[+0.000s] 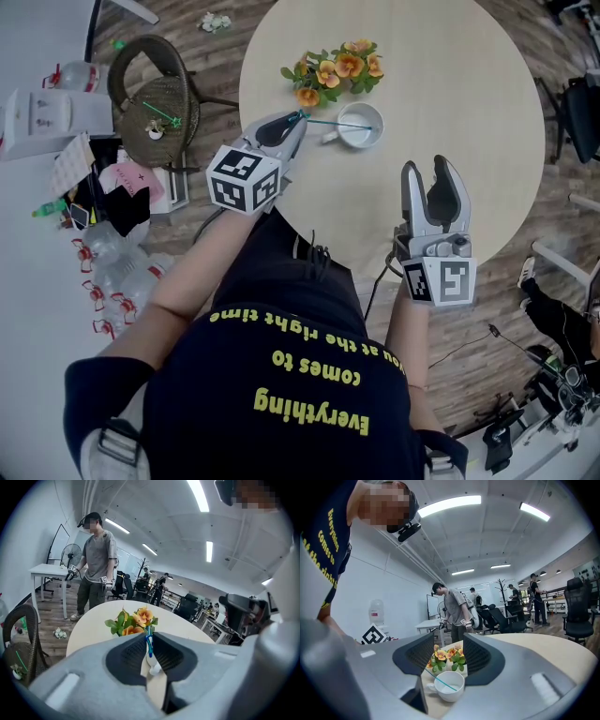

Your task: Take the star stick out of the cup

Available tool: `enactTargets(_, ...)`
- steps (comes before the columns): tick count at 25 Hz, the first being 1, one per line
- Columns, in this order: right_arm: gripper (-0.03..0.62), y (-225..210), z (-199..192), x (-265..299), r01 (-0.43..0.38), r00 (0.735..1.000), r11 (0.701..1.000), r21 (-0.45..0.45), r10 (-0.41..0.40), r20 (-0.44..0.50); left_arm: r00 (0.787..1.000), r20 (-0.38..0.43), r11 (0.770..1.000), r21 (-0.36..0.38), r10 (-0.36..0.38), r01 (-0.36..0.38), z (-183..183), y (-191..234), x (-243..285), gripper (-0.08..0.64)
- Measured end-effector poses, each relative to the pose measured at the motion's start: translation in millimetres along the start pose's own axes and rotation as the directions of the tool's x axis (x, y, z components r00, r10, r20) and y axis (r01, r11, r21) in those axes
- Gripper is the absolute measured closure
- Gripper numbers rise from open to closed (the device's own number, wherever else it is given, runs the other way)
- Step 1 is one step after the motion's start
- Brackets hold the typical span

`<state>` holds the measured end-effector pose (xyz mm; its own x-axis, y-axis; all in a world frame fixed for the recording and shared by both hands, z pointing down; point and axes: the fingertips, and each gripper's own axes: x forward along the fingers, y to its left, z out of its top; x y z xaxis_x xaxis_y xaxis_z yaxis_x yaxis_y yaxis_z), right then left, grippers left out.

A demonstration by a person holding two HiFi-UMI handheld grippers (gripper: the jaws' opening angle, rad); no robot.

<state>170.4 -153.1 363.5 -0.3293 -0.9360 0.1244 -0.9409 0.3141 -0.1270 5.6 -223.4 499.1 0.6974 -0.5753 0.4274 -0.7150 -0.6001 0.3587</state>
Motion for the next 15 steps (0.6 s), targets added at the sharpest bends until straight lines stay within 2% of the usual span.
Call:
enactTargets(12,0.393,0,2,-1,0.000,1.000,1.000,-0.004,0.000,0.001,0.999,0.015,1.000,0.006,-0.030,0.030,7,-8,-2,0.537)
enactTargets(15,0.420,1,1,-1,-0.006,1.000,1.000,-0.006,0.006,-0.012,0.999,0.011,0.999,0.010,-0.048,0.048,8,-12,-2,0.538)
